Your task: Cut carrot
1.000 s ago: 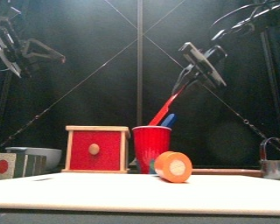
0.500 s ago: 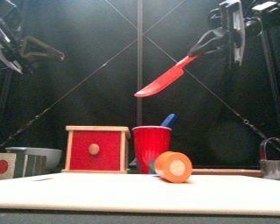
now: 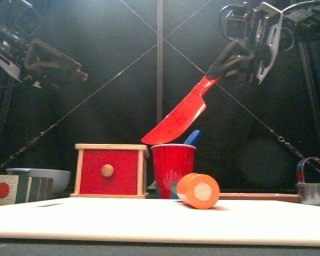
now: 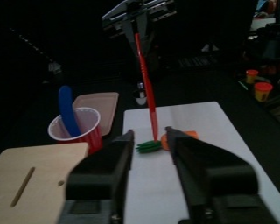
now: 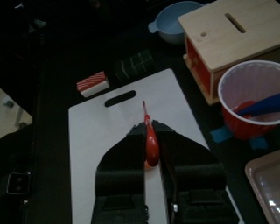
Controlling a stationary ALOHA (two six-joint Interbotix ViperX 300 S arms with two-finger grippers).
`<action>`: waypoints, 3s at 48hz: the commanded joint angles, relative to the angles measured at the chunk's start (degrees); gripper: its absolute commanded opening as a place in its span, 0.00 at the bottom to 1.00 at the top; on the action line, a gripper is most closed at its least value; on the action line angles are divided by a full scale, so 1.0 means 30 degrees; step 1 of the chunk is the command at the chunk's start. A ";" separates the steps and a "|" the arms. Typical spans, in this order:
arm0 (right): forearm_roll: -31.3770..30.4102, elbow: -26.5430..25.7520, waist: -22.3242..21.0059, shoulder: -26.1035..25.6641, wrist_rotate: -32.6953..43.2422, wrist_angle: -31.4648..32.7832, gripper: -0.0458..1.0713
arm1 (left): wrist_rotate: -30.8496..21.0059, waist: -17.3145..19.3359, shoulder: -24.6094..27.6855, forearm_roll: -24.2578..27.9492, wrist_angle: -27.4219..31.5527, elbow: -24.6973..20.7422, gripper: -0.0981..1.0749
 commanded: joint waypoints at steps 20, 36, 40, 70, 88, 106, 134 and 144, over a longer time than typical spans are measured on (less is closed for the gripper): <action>-0.0176 -0.1934 0.0586 0.1260 -0.0029 -0.0117 0.32 | 0.0029 -0.0996 0.7764 -0.1055 -0.3135 -0.3896 0.90; -0.0352 -0.2373 0.0703 0.1934 0.0000 -0.0117 0.32 | 0.0146 -0.1055 1.1777 -0.2549 -0.3135 -0.6387 0.90; -0.0381 -0.2402 0.0762 0.1963 0.0000 -0.0088 0.32 | 0.0117 -0.1055 1.2451 -0.2930 -0.3135 -0.6680 0.90; -0.0234 -0.2314 0.0791 0.2021 0.0000 -0.0117 0.32 | 0.0059 -0.2021 1.3389 -0.3838 -0.1787 -0.7002 0.65; 0.1699 -0.0381 0.0879 0.2227 0.0029 0.0000 0.32 | 0.0059 -0.2051 1.3213 -0.3838 -0.0850 -0.7061 0.36; 0.3955 0.1729 0.1846 0.3223 0.0205 0.0996 0.32 | 0.0146 -0.2402 1.3711 -0.3779 0.0762 -0.8145 0.36; 0.5332 0.1699 0.3193 0.3984 0.0029 0.2314 0.32 | 0.0088 -0.3545 1.4414 -0.3721 0.3164 -0.9287 0.36; 0.5361 0.1670 0.3340 0.4160 0.0059 0.2725 0.32 | 0.0088 -0.4189 1.4502 -0.3721 0.3164 -0.9287 0.36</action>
